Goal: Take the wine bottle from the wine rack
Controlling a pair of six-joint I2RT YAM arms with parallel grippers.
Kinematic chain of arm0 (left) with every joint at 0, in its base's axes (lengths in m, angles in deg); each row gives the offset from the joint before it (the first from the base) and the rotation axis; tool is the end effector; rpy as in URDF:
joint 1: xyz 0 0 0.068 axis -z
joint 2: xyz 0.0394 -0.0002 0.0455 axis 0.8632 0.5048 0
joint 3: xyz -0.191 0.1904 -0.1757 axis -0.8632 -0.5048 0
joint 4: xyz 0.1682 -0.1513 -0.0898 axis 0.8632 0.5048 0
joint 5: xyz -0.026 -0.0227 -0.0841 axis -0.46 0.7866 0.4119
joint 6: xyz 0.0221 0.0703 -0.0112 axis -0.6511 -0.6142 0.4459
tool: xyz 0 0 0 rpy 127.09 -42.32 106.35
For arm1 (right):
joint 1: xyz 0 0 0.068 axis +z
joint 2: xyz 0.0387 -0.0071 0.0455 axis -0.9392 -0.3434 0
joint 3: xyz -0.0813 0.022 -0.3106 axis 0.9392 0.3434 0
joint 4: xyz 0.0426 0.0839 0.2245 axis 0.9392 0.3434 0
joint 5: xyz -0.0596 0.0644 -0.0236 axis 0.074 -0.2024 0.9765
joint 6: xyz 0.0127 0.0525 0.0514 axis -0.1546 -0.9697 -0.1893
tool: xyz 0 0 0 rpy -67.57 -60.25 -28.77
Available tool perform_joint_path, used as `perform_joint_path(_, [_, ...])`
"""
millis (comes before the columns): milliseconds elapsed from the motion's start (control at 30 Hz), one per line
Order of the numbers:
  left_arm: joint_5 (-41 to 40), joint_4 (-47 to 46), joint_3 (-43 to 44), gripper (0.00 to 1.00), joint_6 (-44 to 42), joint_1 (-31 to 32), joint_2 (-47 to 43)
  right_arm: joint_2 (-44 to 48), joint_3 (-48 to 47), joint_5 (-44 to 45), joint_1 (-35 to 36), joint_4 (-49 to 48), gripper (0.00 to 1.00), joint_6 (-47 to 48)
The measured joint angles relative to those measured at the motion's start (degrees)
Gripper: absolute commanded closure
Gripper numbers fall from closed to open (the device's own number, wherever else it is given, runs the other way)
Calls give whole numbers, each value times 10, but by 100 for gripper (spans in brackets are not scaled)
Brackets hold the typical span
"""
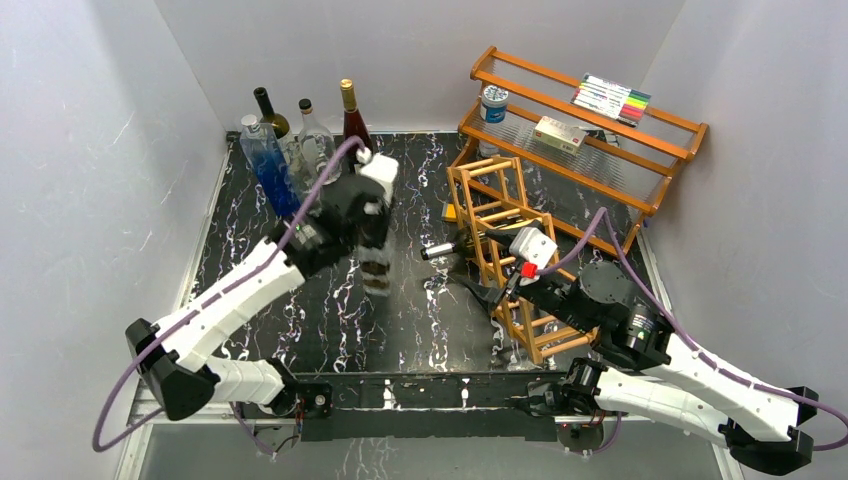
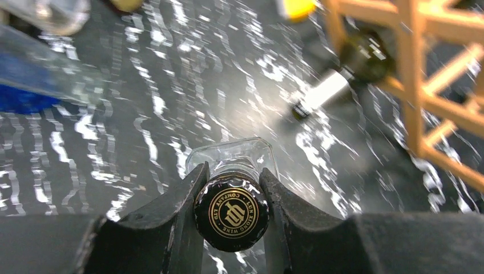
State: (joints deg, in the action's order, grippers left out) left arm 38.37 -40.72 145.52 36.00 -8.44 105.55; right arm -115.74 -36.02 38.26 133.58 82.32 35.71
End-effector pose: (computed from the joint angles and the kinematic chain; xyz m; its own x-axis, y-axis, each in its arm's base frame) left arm 0.1772 -0.1826 0.4085 -0.4675 0.2095 -0.8588 0.4188 0.9081 -0.0064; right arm 0.0563 0.0902 0.4084 0.2355 -0.0574 -0.9702 -0.7751 0.5911 -0.2232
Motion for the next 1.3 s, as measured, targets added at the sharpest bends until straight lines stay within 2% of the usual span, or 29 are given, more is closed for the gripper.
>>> perform_joint_path(233, [65,-55,99,100,-71,-214,81,-9,0,6,0,3,2,0])
perform_joint_path(400, [124,-110,160,100,-82,-309,175,-20,0,5,0,3,2,-2])
perform_joint_path(600, [161,-136,221,100,-91,-365,285,-27,0,2,0,6,2,-4])
perform_joint_path(900, [180,-151,250,100,-104,-376,316,-57,0,2,0,10,2,-14])
perform_joint_path(967, [181,-152,253,84,-108,-376,319,-68,0,2,0,14,2,-16])
perform_joint_path(1000, [183,-153,254,71,-110,-376,320,-74,0,2,0,17,2,-17])
perform_joint_path(1033, [184,-154,254,51,-112,-376,320,-79,0,2,0,19,2,-17])
perform_joint_path(1100, [188,-153,254,23,-118,-376,320,-85,0,3,0,21,2,-19])
perform_joint_path(1133, [190,-159,253,12,-122,-376,319,-87,-1,5,0,22,2,-21])
perform_joint_path(1200, [198,-173,248,2,-124,-376,312,-93,-5,11,0,24,2,-26])
perform_joint_path(1300, [206,-181,234,2,-126,-376,289,-106,-16,23,0,28,2,-31])
